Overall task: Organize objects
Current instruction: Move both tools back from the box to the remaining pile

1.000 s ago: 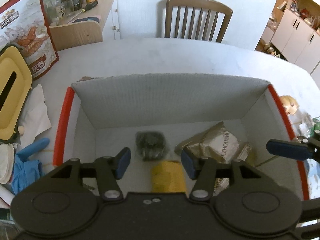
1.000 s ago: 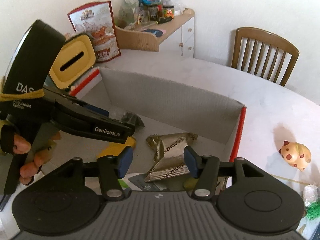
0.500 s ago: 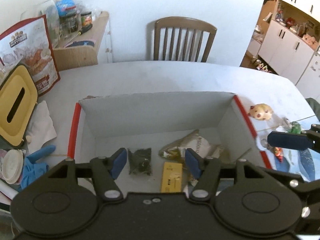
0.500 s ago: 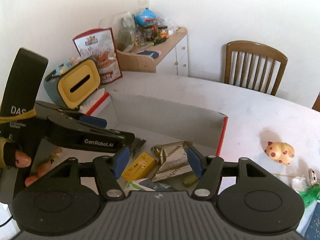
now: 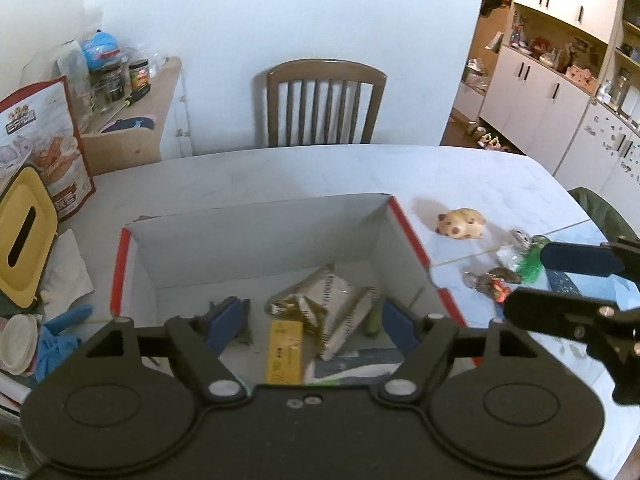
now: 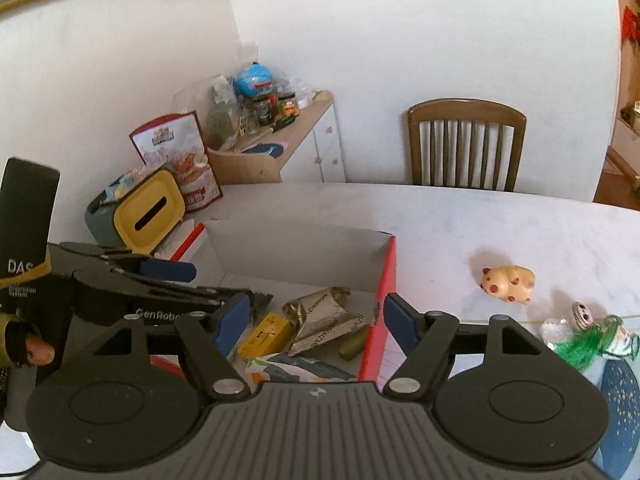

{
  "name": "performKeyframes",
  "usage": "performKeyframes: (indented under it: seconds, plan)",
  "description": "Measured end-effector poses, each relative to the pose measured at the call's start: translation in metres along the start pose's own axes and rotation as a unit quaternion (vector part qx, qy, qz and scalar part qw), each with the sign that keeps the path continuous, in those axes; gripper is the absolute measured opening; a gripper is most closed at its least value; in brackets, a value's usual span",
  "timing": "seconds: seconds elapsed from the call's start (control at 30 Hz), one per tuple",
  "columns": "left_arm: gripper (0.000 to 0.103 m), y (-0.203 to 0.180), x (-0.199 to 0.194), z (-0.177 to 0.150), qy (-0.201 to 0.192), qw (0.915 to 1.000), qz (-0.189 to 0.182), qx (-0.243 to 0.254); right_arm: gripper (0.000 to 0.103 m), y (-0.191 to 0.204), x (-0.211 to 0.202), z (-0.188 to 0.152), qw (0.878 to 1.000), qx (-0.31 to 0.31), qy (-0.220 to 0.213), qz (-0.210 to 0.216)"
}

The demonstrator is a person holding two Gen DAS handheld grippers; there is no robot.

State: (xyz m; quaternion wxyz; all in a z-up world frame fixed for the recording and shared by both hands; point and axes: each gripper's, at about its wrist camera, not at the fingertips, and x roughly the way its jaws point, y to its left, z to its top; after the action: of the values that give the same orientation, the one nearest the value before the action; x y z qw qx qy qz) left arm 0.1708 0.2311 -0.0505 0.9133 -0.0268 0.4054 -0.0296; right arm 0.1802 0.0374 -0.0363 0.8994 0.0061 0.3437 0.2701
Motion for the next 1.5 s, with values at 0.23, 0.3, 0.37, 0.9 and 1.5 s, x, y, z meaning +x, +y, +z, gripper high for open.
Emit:
performKeyframes:
  seconds: [0.23, 0.3, 0.37, 0.9, 1.5]
  plan:
    - [0.086, -0.032, -0.010, -0.009, -0.008, 0.9999, -0.002, -0.009, 0.080, -0.029, -0.028, -0.019, 1.000, 0.003, -0.009, 0.012]
    - [0.089, -0.043, -0.013, -0.011, -0.015, 0.9999, 0.000, -0.008, 0.080, -0.041, -0.037, -0.027, 1.000, 0.007, -0.012, 0.014]
    - [0.092, -0.054, -0.015, -0.012, -0.021, 0.9997, -0.001, -0.011, 0.081, -0.056, -0.045, -0.033, 1.000, 0.010, -0.014, 0.012]
    - [0.102, -0.152, 0.015, -0.020, -0.006, 0.9994, -0.035, -0.005, 0.081, -0.194, -0.089, -0.082, 0.998, 0.027, -0.002, -0.057]
    - [0.102, -0.225, 0.097, -0.025, 0.022, 0.9997, -0.004, 0.013, 0.081, -0.299, -0.063, -0.085, 0.992, 0.058, 0.018, -0.108]
